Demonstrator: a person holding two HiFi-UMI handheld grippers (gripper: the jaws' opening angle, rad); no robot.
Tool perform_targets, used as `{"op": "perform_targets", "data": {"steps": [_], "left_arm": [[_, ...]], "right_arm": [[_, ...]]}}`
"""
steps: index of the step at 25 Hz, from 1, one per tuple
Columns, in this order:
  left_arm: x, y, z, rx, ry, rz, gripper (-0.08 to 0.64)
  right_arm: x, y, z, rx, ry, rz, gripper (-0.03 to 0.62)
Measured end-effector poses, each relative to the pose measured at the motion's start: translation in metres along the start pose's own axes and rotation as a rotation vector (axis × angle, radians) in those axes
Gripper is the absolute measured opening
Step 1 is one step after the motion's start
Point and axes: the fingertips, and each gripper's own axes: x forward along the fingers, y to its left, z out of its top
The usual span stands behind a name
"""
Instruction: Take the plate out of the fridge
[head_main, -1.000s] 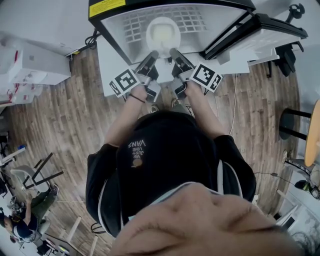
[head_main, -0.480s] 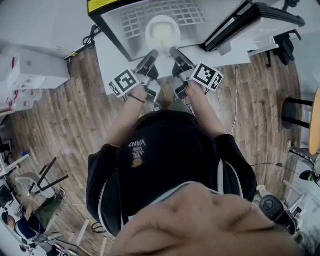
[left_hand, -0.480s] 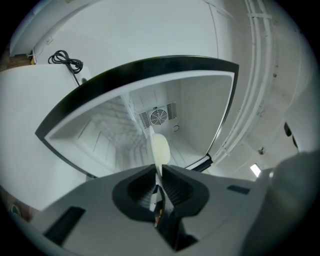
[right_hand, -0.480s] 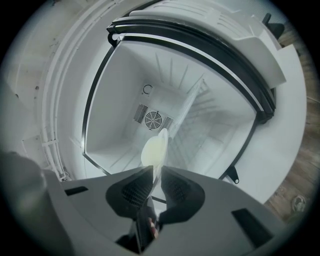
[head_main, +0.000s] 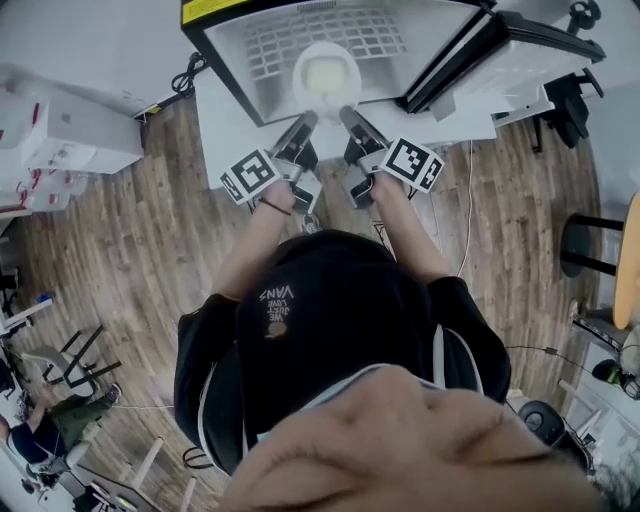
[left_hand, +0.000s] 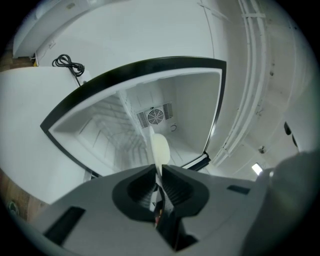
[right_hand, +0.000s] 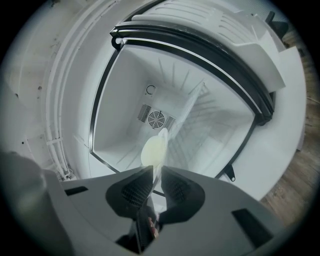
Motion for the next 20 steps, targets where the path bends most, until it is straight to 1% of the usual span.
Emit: {"op": "perform_targets", "data": {"steps": [8, 20], "left_arm": [[-0.011, -0.015, -0.03, 0.002, -0.058, 0.024, 0.047], [-0.036, -0.033, -0.078, 0.002, -0.115, 0.045, 0.046]], "right_arm": [[-0.031, 0.0, -0.003, -0.007, 0.055, 0.029, 0.057], [-0.081, 0.0, -0.021, -0.019, 0.108, 0.057, 0.057]]}}
